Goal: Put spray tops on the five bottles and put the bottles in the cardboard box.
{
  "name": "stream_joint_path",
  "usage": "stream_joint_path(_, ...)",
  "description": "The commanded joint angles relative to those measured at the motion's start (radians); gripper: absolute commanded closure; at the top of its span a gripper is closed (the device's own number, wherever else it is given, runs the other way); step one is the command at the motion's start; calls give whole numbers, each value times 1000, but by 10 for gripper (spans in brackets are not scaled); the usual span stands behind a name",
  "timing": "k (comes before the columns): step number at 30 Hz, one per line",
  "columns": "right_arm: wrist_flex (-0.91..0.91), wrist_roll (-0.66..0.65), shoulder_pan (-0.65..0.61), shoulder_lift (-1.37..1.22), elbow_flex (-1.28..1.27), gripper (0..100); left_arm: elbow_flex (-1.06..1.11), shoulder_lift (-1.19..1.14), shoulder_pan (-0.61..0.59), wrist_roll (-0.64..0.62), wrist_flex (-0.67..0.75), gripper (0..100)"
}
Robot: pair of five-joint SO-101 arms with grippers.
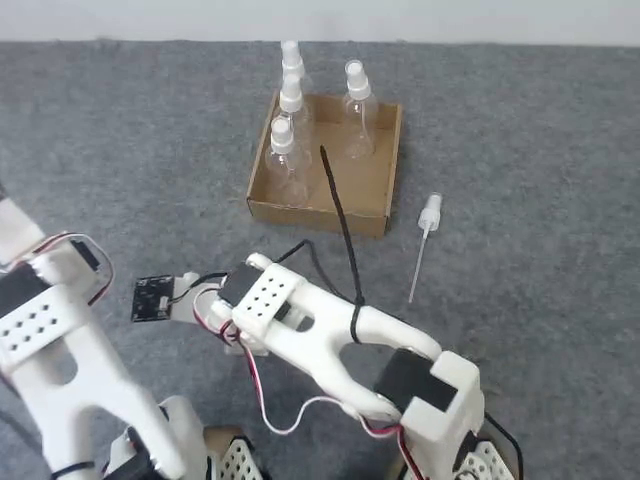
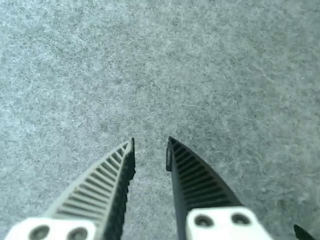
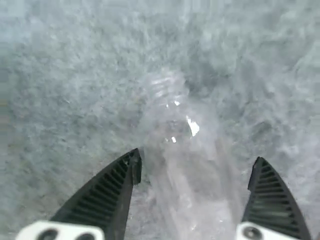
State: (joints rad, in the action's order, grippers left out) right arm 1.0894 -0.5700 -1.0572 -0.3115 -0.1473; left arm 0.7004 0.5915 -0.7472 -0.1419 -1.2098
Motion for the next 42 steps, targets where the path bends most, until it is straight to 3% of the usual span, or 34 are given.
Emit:
stream_joint_path(1,-1,-8,35,2,68,696,-10,32,-2,-8,26,902)
stream_joint_path(5,36,-11,36,-8,94,719,-8,32,-2,-6,26,902)
stream_joint_path(11,44,-8,38,-1,94,884,-4,32,-2,-6,26,902)
stream_joint_path(20,176,0,39,1,147,897,7,37,2,-5,40,902)
stream_joint_path(34,139,434,150,-10,219,898,7,32,3,-5,40,902)
stream_joint_path(42,150,479,153,-10,226,852,7,32,3,-5,40,902)
